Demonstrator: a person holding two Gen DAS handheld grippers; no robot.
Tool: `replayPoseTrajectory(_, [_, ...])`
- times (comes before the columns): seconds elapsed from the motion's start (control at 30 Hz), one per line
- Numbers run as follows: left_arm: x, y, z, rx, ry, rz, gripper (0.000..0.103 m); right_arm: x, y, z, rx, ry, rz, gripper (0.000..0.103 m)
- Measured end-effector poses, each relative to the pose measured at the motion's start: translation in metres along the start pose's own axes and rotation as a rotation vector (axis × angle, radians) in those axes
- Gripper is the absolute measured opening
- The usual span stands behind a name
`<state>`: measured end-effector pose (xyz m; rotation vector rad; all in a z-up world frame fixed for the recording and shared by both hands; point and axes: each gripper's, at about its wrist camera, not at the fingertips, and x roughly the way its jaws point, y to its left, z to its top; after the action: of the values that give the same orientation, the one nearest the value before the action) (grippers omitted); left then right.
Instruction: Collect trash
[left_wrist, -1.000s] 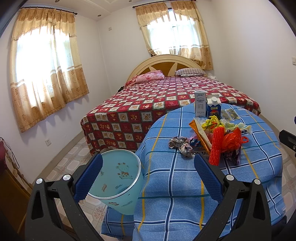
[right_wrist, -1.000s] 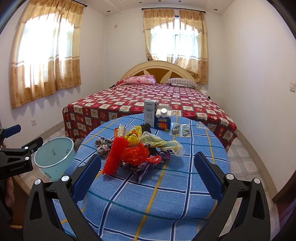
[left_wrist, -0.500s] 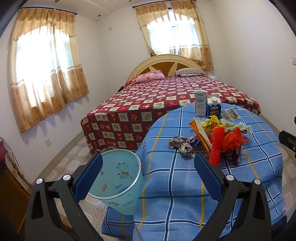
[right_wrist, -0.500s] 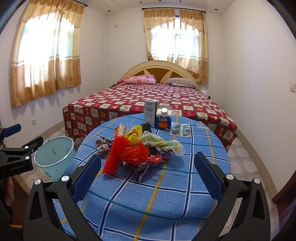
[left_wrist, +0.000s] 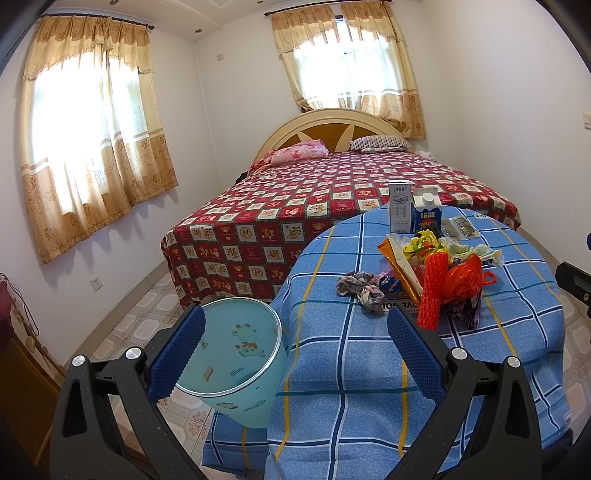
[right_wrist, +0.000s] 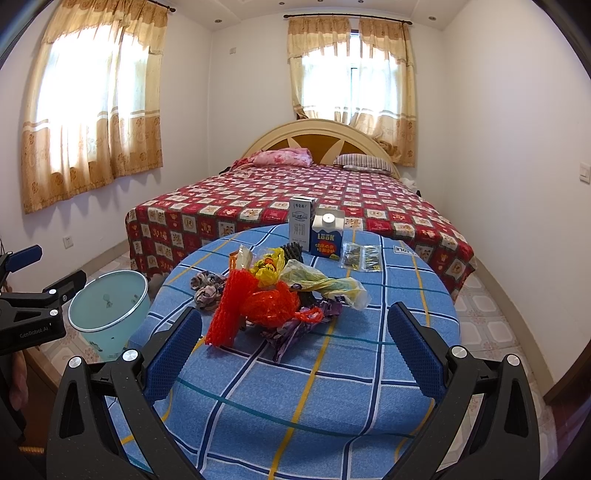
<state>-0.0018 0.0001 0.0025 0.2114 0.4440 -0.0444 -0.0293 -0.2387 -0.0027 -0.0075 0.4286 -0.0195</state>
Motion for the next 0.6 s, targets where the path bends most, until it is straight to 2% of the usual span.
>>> replayPoseTrajectory(0.6, [0.0012, 0.0028, -0.0003, 0.001, 0.005, 0.000, 0.097, -0.0001, -0.0007, 0.0004, -0.001, 0.002, 0.001, 0.098])
